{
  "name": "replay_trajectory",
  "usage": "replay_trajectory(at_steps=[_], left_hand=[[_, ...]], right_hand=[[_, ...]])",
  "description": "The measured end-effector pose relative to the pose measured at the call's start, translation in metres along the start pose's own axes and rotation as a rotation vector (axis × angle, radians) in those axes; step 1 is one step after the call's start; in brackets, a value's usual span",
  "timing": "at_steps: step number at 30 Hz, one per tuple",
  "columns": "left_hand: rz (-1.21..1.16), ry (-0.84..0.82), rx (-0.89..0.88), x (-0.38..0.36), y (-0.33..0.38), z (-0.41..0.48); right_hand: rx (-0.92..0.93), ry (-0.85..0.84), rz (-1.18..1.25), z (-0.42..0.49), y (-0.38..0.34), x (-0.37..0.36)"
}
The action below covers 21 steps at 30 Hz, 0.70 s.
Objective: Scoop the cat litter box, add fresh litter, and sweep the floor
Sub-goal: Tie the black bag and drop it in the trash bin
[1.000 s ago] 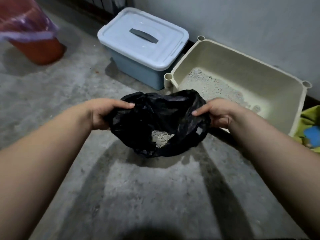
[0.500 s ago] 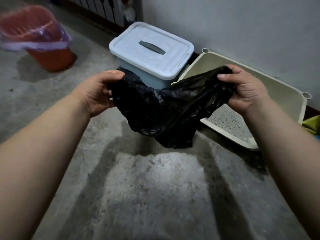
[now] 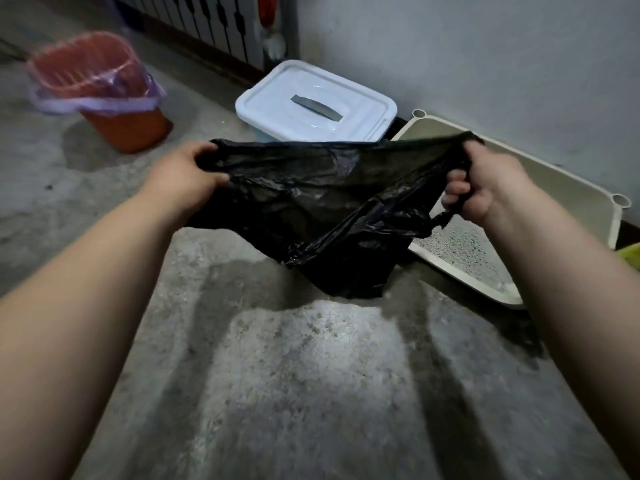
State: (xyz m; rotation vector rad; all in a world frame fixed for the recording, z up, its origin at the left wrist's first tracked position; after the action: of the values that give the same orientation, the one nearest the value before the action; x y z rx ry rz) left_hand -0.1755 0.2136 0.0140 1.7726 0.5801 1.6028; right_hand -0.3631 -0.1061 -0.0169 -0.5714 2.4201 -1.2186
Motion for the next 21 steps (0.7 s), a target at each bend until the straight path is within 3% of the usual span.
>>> replay_trajectory(at_steps=[2, 4, 6, 8, 12, 14, 17, 21], left_hand=[[-0.231, -0.054, 0.081, 0.001, 0.014, -0.001], [-0.312, -0.057, 0.045, 0.005, 0.023, 0.001], [-0.111, -0.035, -0.089, 0.011, 0.029, 0.000], [0.129, 0.022, -0.228, 0.018, 0.034, -0.001], [0.260, 0.043, -0.344, 0.029, 0.053, -0.004], [0.026, -0.077, -0.230, 0.027, 0.061, -0.007], [-0.550, -0.373, -0.025, 0.014, 0.081, -0.022], [-0.811, -0.416, -0.064, 0.011, 0.112, -0.030]], right_hand=[[0.058, -0.139, 0.171, -0.005, -0.014, -0.017], [0.182, -0.165, 0.077, -0.006, -0.023, -0.030], [0.225, -0.149, -0.032, -0.007, -0.021, -0.038], [0.217, -0.159, 0.078, -0.008, -0.021, -0.044], [0.419, -0.214, 0.072, -0.027, -0.042, -0.054], [0.518, -0.258, -0.006, -0.040, -0.051, -0.063], [0.749, -0.297, -0.223, -0.064, -0.063, -0.083], [0.681, -0.666, -0.374, -0.097, -0.059, -0.125]])
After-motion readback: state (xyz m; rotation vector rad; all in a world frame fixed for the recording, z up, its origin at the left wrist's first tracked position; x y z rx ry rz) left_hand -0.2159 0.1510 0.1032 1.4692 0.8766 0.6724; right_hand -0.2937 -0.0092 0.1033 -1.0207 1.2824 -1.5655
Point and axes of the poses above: each hand's wrist, its own z-axis towards the middle knuckle, its own x-axis out of the back of the hand, y = z × x, the point moved 6 cm from there along z, towards the middle knuckle, and after that the axes turned 5 degrees about y, right-handed, at the moved point
